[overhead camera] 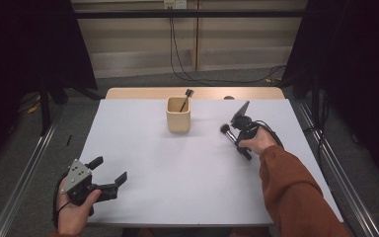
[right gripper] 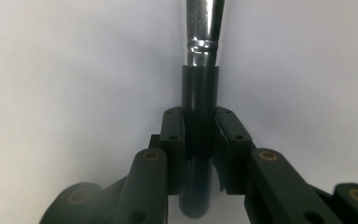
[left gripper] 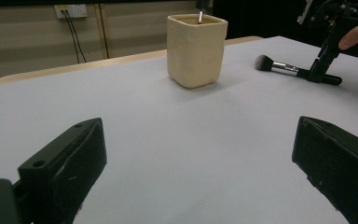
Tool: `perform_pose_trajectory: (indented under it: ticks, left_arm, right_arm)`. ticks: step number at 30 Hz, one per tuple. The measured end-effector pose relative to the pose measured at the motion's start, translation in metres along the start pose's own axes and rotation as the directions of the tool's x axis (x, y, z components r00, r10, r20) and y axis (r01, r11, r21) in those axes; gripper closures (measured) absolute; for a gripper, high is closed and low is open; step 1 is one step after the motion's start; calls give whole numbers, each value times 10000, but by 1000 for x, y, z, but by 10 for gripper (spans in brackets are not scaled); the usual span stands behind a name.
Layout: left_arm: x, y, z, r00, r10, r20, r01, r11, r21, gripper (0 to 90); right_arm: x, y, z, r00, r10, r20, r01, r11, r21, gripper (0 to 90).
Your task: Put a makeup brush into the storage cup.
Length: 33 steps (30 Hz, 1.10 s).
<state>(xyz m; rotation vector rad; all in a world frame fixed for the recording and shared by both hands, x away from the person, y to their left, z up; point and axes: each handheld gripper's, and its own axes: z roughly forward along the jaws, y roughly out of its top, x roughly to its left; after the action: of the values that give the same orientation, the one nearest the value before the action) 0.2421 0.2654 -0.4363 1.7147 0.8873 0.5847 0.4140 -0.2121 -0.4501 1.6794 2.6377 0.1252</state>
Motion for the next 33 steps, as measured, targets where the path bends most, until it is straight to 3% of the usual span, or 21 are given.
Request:
perform_pose_trajectory:
  ticks: [11,22,29,33]
  left_arm:
    - [1,0,3,10000,54,25,-54,10000,52,30]
    - [1,1,3,10000,-5,-1,5,10000,24,30]
    - [1,0,2,9999,-137,-7,137,9999,-19,29]
    - [1,0,2,9999,-135,-36,135,9999,-29,29]
  right_arm:
    - [-2,-3,-1,9999,76,-104,-77,9999,-152,759]
    - [-5,-12,-9,9992,53,-388,-87,9960,-886,759]
    - [-8,-17,-13,9975,125,-691,-231,9877,-1544,759]
    - [-11,-22,-20,9957,66,-923,-274,9739,-2253,759]
